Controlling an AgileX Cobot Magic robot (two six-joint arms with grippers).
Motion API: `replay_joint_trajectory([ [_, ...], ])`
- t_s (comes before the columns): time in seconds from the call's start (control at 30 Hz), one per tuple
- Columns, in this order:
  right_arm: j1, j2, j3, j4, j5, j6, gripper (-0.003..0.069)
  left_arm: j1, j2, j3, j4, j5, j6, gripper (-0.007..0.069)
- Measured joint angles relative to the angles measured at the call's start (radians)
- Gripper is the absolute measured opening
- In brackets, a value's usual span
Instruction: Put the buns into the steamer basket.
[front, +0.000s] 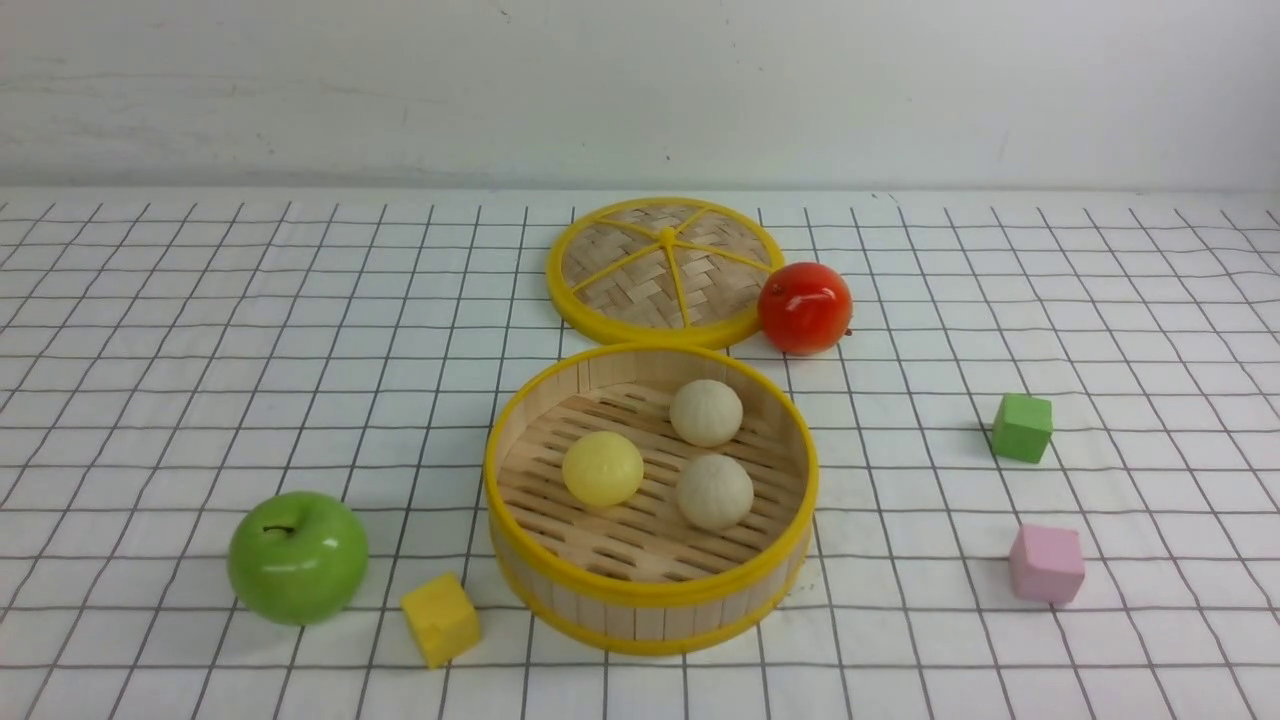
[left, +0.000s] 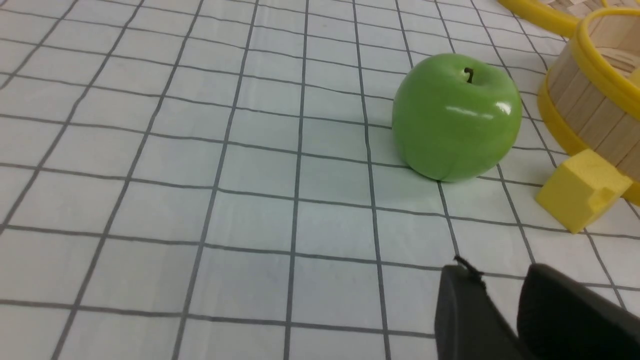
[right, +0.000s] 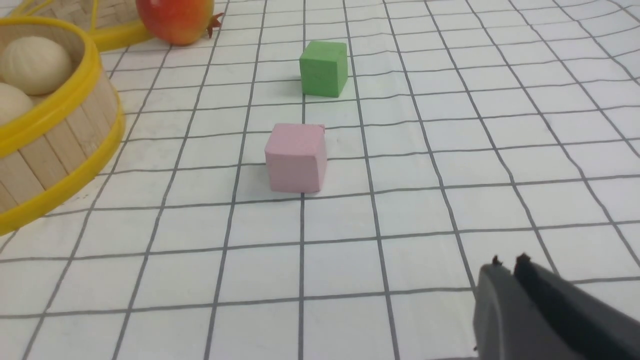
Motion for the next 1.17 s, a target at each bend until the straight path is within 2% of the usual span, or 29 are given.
replay_joint_trajectory([
  [0.27,0.0,0.0,0.0,0.0,0.0,0.0,0.0041,0.044,0.0,0.0,0.0,-0.001,0.0,0.0179],
  [0.87,0.0,0.0,0.0,0.0,0.0,0.0,0.0052,0.043,0.0,0.0,0.0,-0.001,0.0,0.0193],
  [1.17,0.0,0.0,0.0,0.0,0.0,0.0,0.0065,0.008,0.0,0.0,0.0,-0.001,0.0,0.02],
])
